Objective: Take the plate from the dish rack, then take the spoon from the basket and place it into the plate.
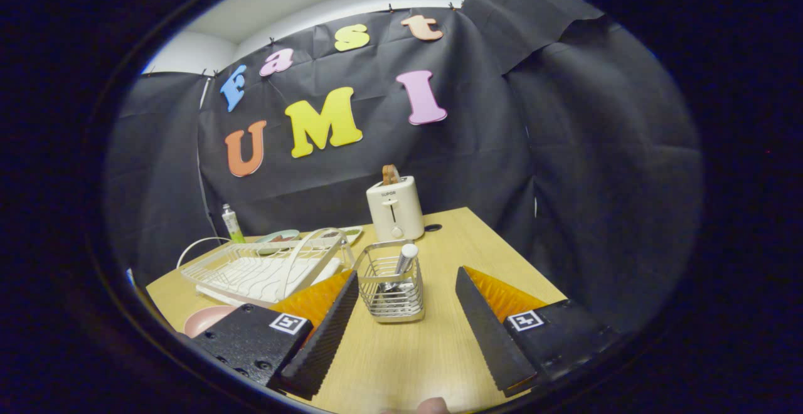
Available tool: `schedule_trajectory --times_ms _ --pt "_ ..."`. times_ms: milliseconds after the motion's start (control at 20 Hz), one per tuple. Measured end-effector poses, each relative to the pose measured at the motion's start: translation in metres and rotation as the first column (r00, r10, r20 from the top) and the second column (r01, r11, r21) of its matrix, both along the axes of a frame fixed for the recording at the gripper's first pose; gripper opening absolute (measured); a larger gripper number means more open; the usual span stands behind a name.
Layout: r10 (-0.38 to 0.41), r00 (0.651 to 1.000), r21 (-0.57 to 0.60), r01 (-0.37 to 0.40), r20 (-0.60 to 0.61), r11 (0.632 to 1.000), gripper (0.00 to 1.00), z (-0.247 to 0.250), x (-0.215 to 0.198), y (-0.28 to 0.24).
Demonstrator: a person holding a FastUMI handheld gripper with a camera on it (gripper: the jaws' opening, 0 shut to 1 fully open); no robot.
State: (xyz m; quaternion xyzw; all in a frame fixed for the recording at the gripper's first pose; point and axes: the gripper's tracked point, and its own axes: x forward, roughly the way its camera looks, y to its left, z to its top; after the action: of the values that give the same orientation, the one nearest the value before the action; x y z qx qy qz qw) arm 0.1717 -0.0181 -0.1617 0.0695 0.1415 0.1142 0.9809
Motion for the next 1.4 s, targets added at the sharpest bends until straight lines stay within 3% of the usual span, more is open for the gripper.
schedule_trajectory --times_ms 100,300,750,1200,1400 --pt "0.002 1.0 -0.016 -0.002 0.01 1.0 0.98 0.001 0.015 0.002" --pt "0.037 0.999 -0.049 -0.036 0.006 0.998 0.82 0.0 0.039 0.014" --pt "0.056 0.998 0.026 -0.055 -0.042 0.998 0.22 -0.003 0.05 0.016" --pt "0.007 1.0 -0.032 -0.006 0.013 0.999 0.09 0.05 0.038 0.001" --pt "0.068 0.993 -0.07 -0.061 0.095 0.996 0.09 0.115 -0.013 0.026"
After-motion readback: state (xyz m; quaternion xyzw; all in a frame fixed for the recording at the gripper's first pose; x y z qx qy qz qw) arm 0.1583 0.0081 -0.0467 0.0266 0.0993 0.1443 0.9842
